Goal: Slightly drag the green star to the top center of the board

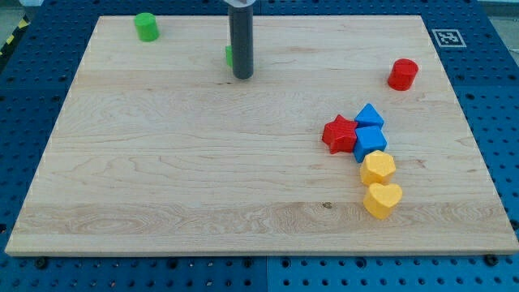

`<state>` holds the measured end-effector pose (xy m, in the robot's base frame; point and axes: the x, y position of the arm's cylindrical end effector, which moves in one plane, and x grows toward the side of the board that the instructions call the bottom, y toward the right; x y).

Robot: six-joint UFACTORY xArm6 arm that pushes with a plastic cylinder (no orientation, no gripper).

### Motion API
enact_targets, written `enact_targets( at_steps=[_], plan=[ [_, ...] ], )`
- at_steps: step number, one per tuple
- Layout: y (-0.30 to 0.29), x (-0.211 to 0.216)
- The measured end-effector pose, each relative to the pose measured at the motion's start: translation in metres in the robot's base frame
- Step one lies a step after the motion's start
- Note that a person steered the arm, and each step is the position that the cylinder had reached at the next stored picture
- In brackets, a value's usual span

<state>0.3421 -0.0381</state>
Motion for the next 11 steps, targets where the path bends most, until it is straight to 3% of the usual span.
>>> enact_targets(
  at_steps=[3,7,11],
  plan=[
    [-0.038,-0.02],
    [-0.008,-0.005],
    [0.005,-0.017]
  ],
)
